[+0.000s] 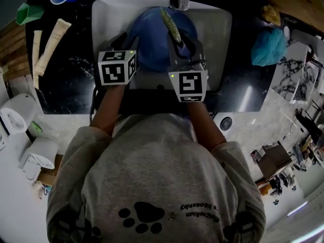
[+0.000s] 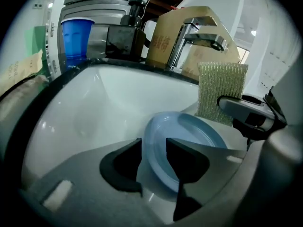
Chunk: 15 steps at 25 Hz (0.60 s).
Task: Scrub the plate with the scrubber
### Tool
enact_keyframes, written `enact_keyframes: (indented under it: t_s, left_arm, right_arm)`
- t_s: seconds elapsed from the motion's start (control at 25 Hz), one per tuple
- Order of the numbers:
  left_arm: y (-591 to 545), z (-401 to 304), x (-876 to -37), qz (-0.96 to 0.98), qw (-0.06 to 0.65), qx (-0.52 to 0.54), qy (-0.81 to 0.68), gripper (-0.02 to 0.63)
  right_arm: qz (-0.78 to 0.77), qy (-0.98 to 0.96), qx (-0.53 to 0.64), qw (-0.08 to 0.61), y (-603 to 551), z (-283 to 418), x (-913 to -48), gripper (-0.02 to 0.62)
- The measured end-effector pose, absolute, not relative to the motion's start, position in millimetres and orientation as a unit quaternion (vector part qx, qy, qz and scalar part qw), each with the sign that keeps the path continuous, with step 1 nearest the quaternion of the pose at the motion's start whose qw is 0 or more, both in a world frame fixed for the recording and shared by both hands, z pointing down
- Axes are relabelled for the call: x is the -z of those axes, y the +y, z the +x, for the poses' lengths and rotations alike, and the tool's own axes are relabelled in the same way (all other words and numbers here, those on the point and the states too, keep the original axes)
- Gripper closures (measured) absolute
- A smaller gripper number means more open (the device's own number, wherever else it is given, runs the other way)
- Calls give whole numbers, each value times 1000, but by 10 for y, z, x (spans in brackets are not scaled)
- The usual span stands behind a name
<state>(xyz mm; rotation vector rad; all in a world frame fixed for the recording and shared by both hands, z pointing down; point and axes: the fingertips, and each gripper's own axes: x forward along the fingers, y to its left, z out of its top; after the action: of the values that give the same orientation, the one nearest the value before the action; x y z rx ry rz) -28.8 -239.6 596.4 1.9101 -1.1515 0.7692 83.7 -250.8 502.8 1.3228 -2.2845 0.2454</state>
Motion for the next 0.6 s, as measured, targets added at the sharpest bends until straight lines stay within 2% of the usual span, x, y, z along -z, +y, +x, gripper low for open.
enact_keyframes:
  t_s: [0.04, 0.6]
  left_arm:
    - [-2386, -297, -6005, 744, 387, -306, -451, 432]
    - [-2344, -264, -6265, 718, 412, -338, -448, 430]
  right_arm:
    - [484, -836, -91, 242, -2515, 835, -5038, 525]
    - [476, -834, -95, 261, -2607, 818, -5276, 525]
